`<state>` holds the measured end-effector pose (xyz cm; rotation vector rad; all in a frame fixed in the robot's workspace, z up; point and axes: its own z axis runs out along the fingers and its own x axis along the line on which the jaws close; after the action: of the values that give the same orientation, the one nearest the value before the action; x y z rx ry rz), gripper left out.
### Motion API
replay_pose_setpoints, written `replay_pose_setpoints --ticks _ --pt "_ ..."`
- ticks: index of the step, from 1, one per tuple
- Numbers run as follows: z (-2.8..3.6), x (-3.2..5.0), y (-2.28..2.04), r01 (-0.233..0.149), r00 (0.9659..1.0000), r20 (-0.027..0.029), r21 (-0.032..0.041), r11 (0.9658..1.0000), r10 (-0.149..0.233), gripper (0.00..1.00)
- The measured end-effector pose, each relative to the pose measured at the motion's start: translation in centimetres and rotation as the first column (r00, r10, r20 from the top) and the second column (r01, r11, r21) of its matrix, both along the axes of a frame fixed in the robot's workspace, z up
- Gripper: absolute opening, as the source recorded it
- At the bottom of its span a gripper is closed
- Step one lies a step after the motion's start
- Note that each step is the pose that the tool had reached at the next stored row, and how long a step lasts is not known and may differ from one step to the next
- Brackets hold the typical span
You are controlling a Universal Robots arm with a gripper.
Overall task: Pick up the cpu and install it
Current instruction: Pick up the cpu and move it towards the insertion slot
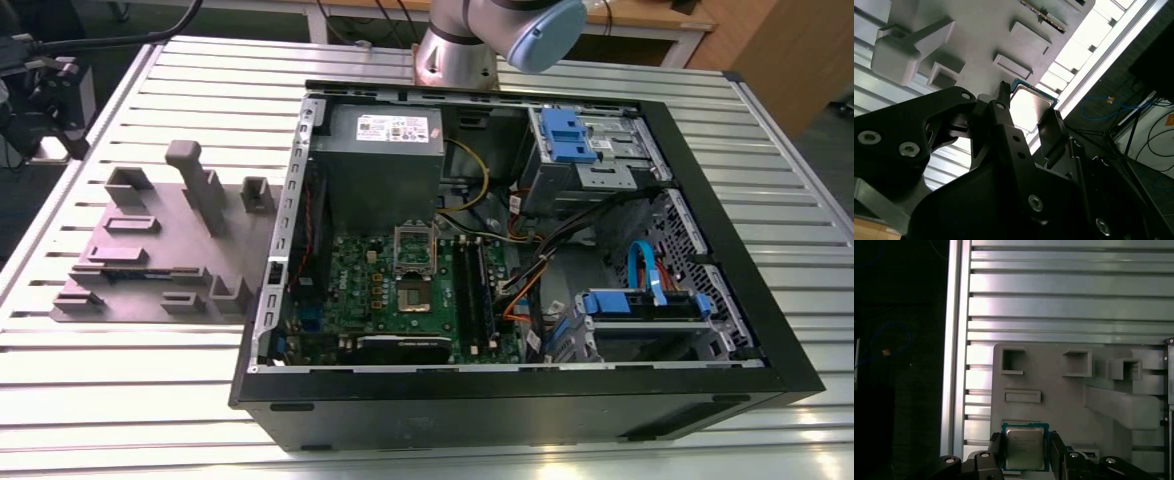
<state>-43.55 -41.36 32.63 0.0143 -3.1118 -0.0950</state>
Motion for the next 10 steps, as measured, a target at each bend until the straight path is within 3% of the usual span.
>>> replay_pose_setpoints --ticks 10 --pt "0.34 0.0 0.02 0.0 1.0 -0.0001 -0.0001 1.0 0.0 0.47"
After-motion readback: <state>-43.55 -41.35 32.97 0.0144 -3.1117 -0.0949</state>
